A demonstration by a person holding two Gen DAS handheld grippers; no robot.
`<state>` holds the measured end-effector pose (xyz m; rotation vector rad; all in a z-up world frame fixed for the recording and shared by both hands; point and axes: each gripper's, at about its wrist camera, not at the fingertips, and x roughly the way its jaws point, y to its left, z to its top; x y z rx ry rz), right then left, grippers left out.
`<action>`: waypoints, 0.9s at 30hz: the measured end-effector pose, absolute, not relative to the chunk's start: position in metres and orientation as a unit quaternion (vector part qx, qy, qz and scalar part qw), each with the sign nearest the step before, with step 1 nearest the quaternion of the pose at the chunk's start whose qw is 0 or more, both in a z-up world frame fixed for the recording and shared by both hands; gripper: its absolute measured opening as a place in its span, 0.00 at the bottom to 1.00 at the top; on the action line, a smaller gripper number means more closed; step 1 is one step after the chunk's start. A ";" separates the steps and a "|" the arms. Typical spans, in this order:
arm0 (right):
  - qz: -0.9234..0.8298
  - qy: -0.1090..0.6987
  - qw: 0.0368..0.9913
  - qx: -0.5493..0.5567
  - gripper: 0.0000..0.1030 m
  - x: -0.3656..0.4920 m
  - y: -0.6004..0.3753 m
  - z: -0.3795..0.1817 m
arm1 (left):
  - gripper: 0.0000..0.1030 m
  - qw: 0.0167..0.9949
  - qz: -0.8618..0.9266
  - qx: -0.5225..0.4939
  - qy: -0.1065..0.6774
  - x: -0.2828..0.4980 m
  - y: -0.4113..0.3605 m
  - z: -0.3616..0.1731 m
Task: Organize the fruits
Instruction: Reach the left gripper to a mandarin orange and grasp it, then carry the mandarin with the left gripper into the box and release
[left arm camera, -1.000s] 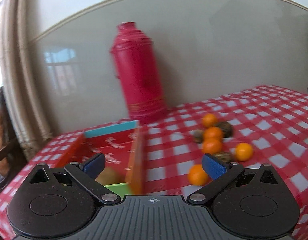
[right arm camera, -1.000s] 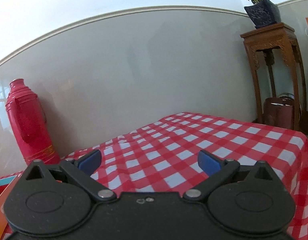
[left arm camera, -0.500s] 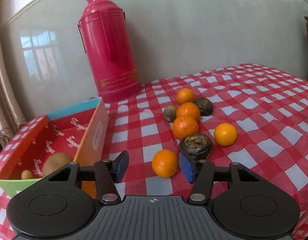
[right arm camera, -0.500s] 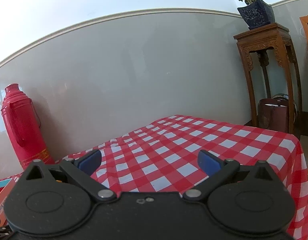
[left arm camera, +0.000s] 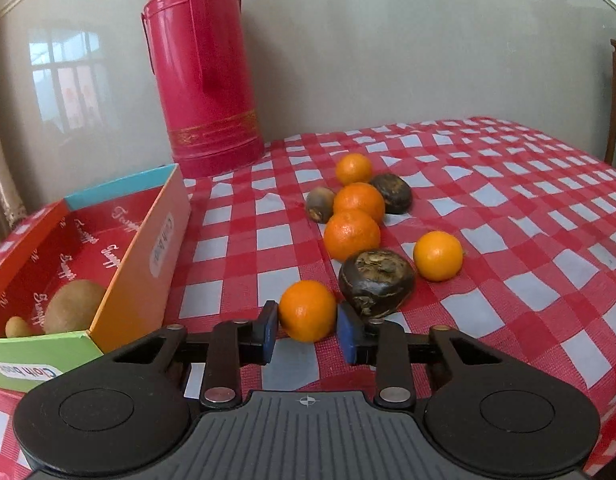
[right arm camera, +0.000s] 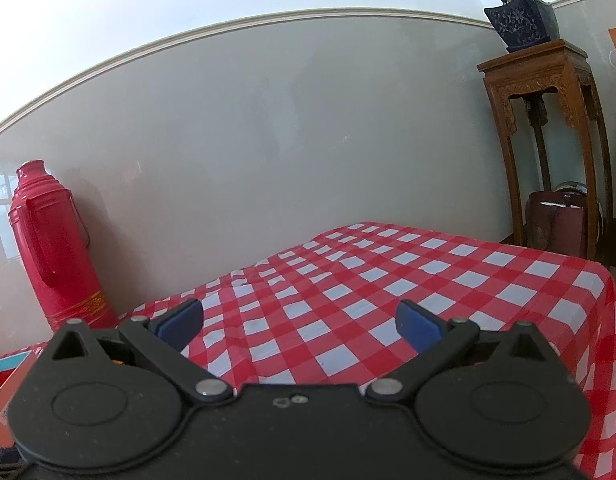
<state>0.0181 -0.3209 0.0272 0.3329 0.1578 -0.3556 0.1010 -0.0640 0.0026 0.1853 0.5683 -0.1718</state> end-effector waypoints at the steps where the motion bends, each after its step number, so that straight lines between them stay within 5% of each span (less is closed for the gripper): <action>1: -0.176 0.078 0.968 0.164 0.95 0.018 -0.320 0.027 | 0.31 0.952 -0.085 0.088 0.280 0.101 -0.063 0.003; 27: -0.165 0.086 0.970 0.153 0.95 0.025 -0.308 0.025 | 0.31 0.974 -0.026 0.065 0.216 0.089 -0.026 0.027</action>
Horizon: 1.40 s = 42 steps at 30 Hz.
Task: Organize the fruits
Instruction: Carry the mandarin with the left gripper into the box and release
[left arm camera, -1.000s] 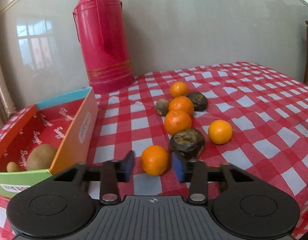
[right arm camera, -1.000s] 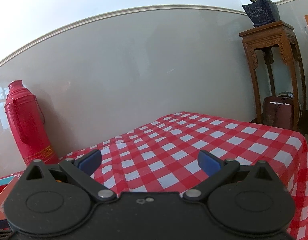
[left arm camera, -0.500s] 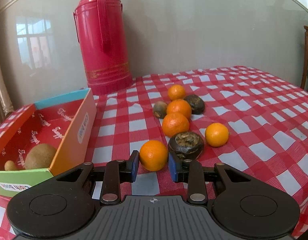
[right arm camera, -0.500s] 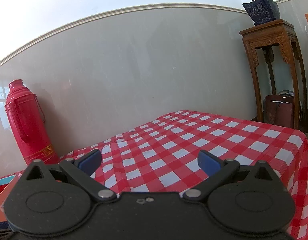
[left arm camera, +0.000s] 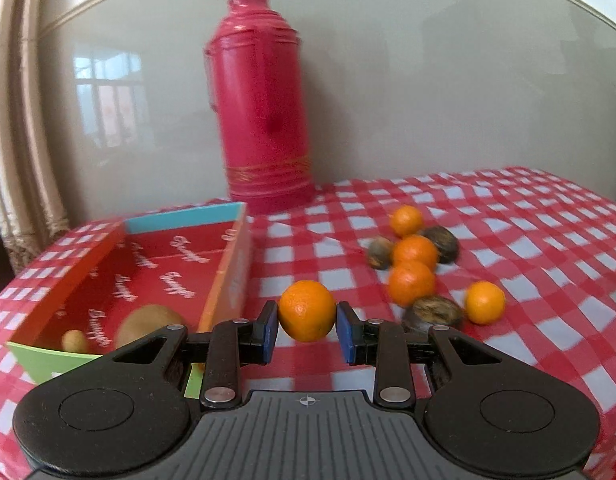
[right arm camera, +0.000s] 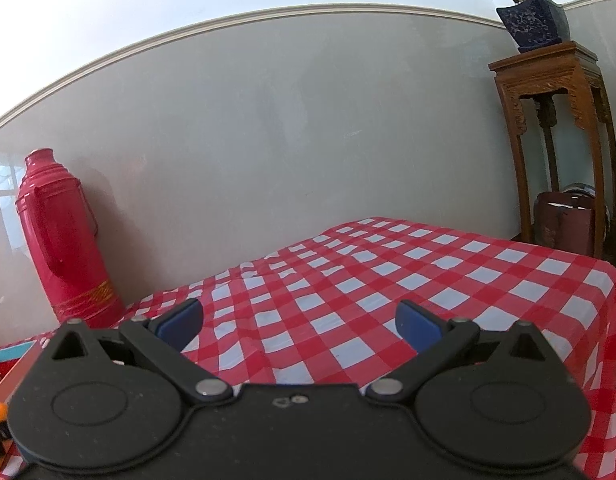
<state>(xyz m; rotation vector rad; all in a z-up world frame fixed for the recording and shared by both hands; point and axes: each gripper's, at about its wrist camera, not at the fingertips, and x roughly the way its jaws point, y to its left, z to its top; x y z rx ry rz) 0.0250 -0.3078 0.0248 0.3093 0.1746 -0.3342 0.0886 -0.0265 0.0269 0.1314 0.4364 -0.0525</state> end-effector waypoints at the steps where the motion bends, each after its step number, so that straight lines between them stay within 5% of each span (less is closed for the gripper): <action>1: -0.164 0.088 0.971 0.152 0.95 0.026 -0.306 0.025 | 0.31 0.975 -0.019 0.061 0.215 0.089 -0.022 0.029; 42: -0.084 0.120 0.981 0.126 0.95 0.061 -0.245 0.017 | 0.34 0.957 0.140 0.009 0.253 0.115 0.098 0.029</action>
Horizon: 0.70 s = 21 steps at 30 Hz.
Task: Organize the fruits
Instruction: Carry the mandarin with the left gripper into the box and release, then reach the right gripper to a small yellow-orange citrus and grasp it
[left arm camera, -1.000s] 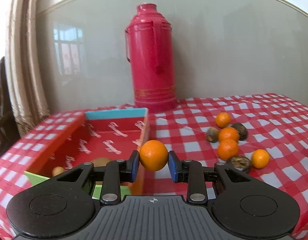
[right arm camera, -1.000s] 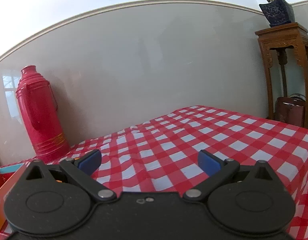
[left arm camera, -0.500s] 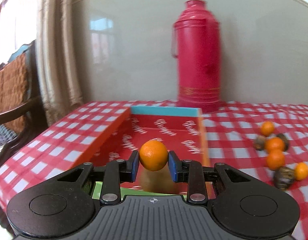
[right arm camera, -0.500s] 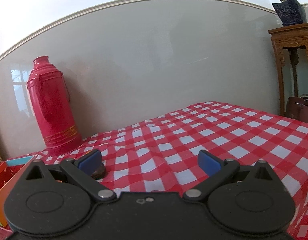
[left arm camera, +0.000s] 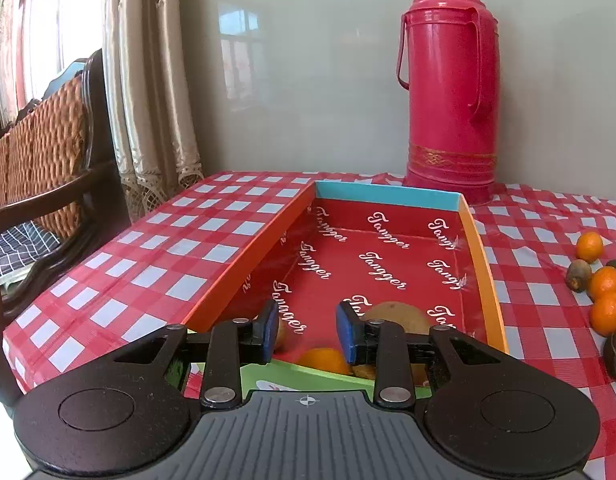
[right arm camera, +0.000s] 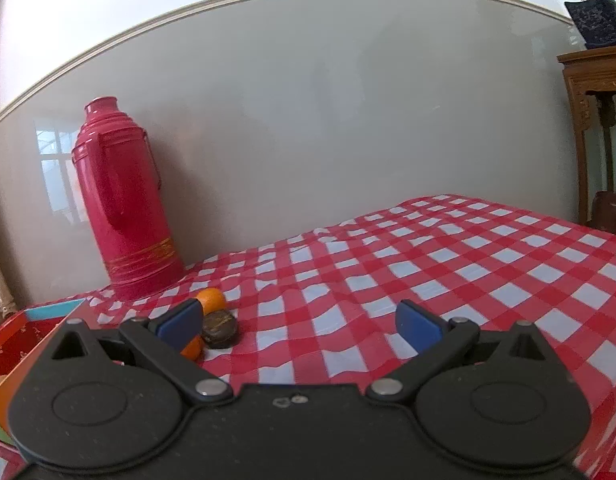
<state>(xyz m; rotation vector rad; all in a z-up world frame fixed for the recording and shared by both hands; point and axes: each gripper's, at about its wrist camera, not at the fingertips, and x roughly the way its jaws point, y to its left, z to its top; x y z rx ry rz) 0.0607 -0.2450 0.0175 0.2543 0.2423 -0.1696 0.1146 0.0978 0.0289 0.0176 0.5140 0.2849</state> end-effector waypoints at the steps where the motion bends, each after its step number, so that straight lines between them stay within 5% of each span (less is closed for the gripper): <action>1: -0.082 0.121 0.981 0.126 0.95 0.062 -0.244 0.017 | 0.38 0.958 0.139 0.008 0.252 0.114 0.098 0.030; 3: -0.077 0.122 0.982 0.124 0.95 0.063 -0.242 0.017 | 0.72 0.959 0.141 0.007 0.244 0.110 0.098 0.032; 5: -0.073 0.123 0.982 0.123 0.95 0.063 -0.240 0.017 | 0.83 0.962 0.153 0.007 0.228 0.103 0.098 0.035; 14: -0.054 0.125 0.984 0.111 0.95 0.067 -0.231 0.017 | 0.83 0.958 0.159 -0.009 0.239 0.087 0.113 0.040; 21: -0.037 0.120 0.989 0.082 0.95 0.065 -0.220 0.020 | 0.94 0.959 0.190 0.006 0.212 0.058 0.130 0.047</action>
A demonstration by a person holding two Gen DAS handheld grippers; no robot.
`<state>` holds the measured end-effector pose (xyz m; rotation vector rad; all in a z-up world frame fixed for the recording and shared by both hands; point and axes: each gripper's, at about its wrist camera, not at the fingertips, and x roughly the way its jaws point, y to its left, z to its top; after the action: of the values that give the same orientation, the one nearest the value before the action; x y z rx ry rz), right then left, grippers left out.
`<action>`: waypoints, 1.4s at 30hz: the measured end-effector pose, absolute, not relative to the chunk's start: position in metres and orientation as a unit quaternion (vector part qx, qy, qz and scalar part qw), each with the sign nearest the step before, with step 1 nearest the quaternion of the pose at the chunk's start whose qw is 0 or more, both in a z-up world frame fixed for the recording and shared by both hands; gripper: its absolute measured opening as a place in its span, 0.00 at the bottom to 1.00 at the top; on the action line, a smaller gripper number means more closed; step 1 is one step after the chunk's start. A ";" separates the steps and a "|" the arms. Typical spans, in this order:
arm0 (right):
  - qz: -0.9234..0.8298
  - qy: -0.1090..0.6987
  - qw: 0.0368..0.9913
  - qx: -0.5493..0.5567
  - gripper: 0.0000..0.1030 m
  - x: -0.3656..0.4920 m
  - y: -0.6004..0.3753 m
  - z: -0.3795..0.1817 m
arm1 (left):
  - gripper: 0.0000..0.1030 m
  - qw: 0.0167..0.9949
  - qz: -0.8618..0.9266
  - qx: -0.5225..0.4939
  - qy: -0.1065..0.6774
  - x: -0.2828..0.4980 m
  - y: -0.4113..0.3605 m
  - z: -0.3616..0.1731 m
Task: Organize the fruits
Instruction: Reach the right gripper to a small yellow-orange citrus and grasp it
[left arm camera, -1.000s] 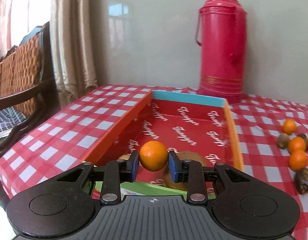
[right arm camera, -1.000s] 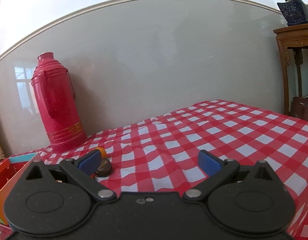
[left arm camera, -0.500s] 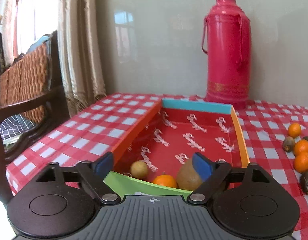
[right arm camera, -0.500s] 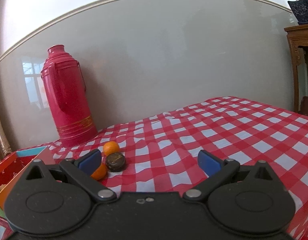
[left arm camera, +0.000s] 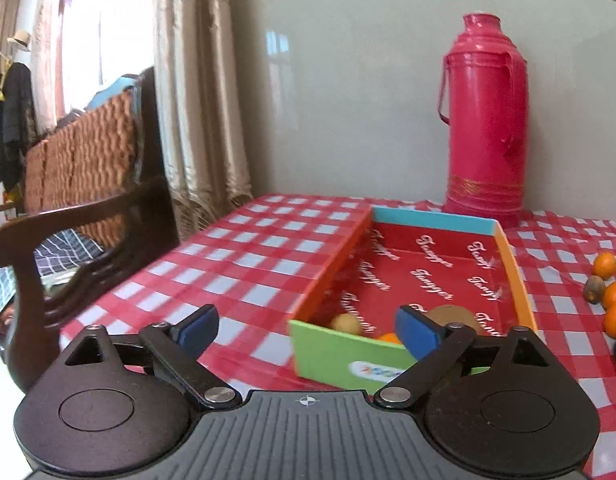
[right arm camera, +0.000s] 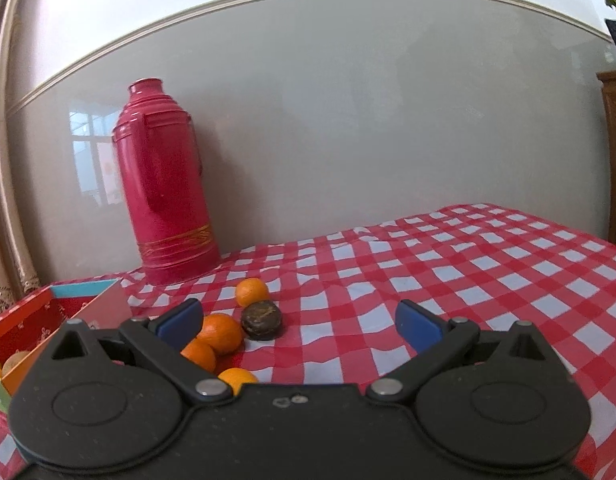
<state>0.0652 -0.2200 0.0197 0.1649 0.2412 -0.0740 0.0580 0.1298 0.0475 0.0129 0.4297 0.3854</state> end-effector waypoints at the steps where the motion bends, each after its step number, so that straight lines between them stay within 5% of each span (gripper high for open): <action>1: -0.034 0.120 0.989 0.077 0.94 0.066 -0.218 0.020 | 0.94 0.958 0.193 0.005 0.211 0.054 0.132 0.048; 6: -0.008 0.127 0.990 0.061 0.86 0.067 -0.210 0.020 | 0.97 0.956 0.213 -0.001 0.200 0.034 0.143 0.047; 20: 0.024 0.181 0.981 0.059 0.41 0.085 -0.189 0.009 | 1.00 0.953 0.241 0.026 0.181 0.021 0.145 0.045; 42: 0.013 0.248 0.965 0.083 0.27 0.108 -0.189 -0.009 | 1.00 0.949 0.254 0.022 0.183 0.017 0.158 0.043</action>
<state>0.1083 -0.1894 -0.0092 0.1671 0.5025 0.0263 0.0172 0.1585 0.0427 0.0454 0.3729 0.5171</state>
